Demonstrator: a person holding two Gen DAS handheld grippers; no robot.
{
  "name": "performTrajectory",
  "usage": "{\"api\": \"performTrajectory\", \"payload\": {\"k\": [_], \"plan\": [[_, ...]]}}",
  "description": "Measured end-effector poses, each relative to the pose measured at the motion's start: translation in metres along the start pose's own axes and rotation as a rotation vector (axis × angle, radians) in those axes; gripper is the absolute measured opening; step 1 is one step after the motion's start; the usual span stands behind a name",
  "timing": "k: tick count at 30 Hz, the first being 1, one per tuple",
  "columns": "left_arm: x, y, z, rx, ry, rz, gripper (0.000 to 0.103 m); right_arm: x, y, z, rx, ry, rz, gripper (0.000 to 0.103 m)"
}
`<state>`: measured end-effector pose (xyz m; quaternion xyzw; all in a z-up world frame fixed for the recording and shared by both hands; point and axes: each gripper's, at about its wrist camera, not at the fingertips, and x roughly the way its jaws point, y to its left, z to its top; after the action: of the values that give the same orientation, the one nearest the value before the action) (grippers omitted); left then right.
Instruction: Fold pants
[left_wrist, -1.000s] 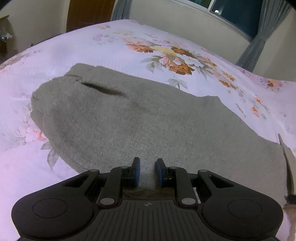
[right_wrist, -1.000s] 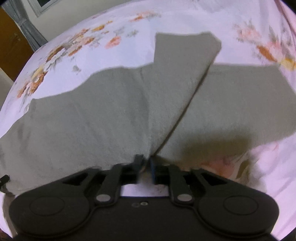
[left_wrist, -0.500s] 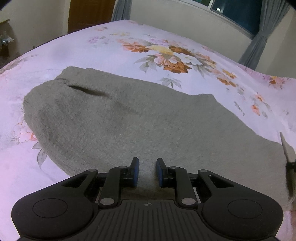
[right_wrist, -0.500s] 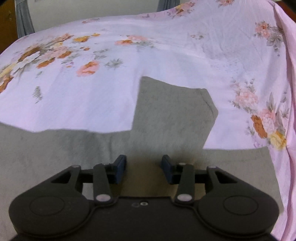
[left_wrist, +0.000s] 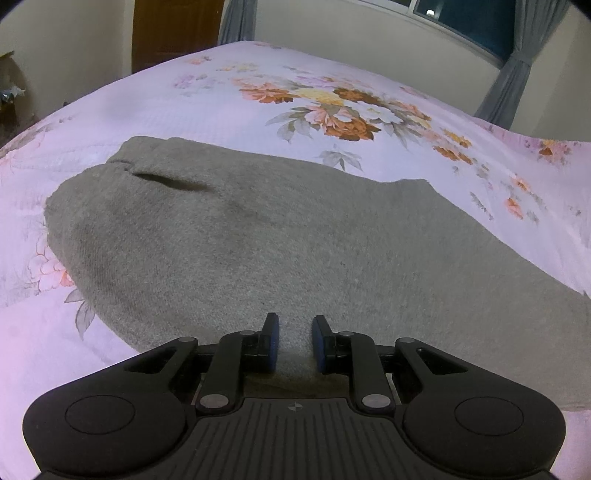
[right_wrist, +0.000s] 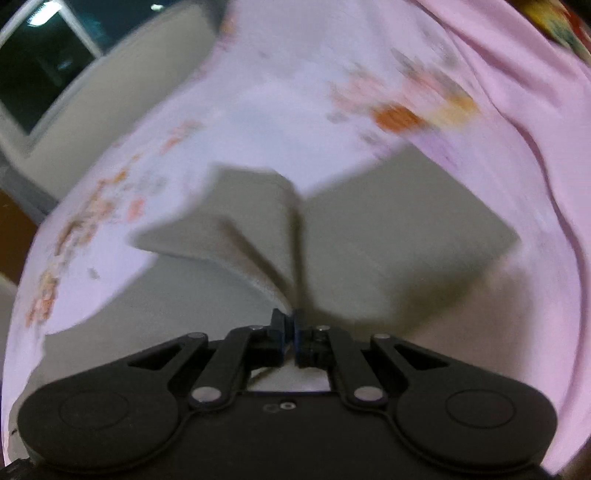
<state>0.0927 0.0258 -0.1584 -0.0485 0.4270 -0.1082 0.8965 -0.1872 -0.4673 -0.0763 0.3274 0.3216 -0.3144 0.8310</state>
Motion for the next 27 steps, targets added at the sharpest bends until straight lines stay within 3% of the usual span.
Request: {"api": "performTrajectory", "payload": {"k": [2, 4, 8, 12, 14, 18, 21, 25, 27], "plan": [[0.0, -0.001, 0.0, 0.002, -0.001, 0.002, 0.02, 0.003, 0.013, -0.003, -0.108, -0.016, -0.035, 0.008], [0.0, -0.001, -0.001, 0.004, -0.001, 0.005, 0.02, 0.002, 0.024, 0.001, -0.158, -0.057, -0.05, 0.024], [0.002, -0.003, -0.001, 0.012, 0.0, 0.016, 0.021, 0.011, 0.035, 0.019, -0.171, -0.081, -0.071, 0.032], [0.002, -0.005, -0.001, 0.023, -0.001, 0.028, 0.021, 0.015, 0.039, 0.035, -0.146, -0.132, -0.063, 0.025], [0.003, -0.005, -0.001, 0.019, 0.001, 0.027, 0.021, 0.007, 0.024, 0.04, -0.012, -0.162, 0.002, 0.013], [0.003, -0.006, -0.001, 0.032, 0.002, 0.031, 0.021, -0.008, -0.022, 0.027, 0.217, -0.159, 0.067, 0.005], [0.003, -0.006, 0.0, 0.036, 0.003, 0.032, 0.021, -0.011, -0.056, 0.005, 0.322, -0.124, 0.068, 0.005], [0.003, -0.007, -0.001, 0.046, 0.001, 0.037, 0.021, -0.009, -0.064, -0.005, 0.269, -0.108, 0.061, 0.007], [0.003, -0.008, -0.001, 0.048, 0.0, 0.039, 0.021, -0.012, -0.063, -0.001, 0.248, -0.128, 0.065, 0.017]]}}
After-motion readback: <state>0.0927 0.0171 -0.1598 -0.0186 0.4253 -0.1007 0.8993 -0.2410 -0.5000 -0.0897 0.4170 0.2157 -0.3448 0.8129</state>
